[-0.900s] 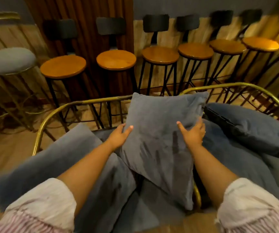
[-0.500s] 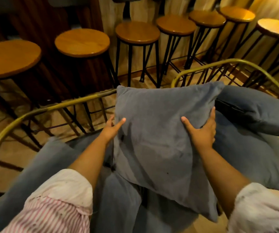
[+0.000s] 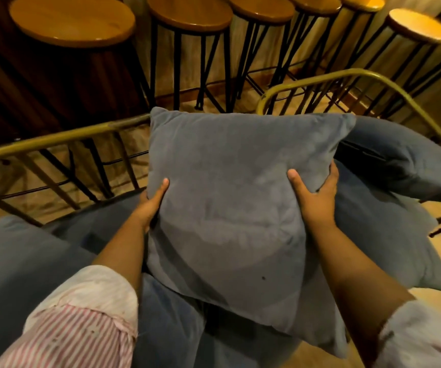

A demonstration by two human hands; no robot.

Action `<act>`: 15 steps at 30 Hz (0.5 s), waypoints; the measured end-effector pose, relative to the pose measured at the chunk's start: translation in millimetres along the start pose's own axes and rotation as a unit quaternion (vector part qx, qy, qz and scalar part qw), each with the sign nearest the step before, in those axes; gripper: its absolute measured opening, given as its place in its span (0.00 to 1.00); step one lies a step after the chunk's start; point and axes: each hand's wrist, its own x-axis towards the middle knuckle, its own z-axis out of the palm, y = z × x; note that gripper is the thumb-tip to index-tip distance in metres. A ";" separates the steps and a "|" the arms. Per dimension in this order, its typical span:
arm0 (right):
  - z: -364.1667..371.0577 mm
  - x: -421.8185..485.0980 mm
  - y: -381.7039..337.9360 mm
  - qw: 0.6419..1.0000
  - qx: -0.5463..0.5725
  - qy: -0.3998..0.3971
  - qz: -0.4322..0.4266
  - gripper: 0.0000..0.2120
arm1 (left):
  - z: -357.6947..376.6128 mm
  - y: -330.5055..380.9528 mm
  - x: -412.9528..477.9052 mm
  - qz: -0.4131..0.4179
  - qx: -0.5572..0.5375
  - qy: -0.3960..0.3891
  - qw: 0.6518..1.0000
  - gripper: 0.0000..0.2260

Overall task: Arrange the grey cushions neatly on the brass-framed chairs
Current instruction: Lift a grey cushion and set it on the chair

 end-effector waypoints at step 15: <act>-95.4 -60.4 -33.1 0.993 0.065 -0.093 -0.035 0.58 | 7.2 62.7 -101.8 0.118 0.013 0.037 0.992 0.39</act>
